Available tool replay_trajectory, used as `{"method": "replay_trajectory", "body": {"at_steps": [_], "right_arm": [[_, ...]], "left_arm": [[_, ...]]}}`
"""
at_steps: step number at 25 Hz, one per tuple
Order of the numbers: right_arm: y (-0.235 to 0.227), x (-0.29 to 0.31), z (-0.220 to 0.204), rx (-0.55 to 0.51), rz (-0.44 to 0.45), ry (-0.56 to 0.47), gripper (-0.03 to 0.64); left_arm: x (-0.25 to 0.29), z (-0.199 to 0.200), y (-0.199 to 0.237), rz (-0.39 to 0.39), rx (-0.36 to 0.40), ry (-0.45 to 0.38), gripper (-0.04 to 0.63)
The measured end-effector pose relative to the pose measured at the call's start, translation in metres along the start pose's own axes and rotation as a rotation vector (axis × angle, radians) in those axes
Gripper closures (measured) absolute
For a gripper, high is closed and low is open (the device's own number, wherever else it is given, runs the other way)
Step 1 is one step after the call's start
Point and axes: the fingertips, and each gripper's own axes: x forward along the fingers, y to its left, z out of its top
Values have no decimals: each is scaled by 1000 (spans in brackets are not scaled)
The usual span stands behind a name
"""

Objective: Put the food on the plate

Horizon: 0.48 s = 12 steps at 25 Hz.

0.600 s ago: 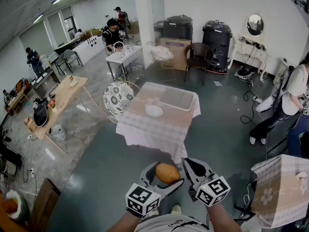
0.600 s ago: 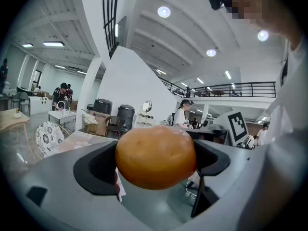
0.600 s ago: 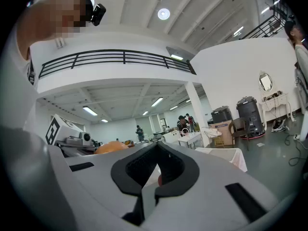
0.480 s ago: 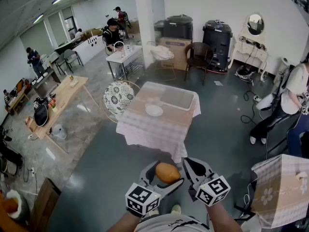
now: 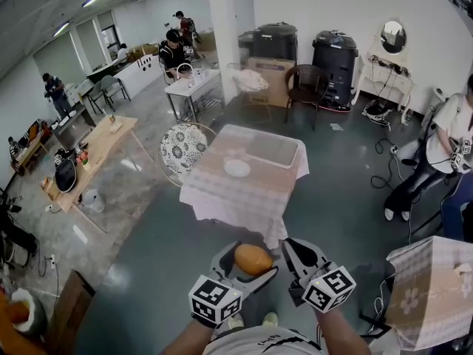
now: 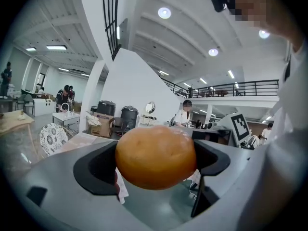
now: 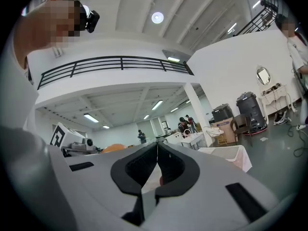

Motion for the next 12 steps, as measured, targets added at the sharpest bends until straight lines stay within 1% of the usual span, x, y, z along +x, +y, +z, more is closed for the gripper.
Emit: {"method": "replay_trajectory", "body": {"at_steps": [7, 12], "right_arm": [[-2, -3, 8, 0, 21, -19, 603], [-11, -3, 11, 13, 28, -22, 603]], "left_arm": [[6, 9, 7, 50, 15, -16, 117], [14, 10, 6, 79, 11, -22, 117]]}}
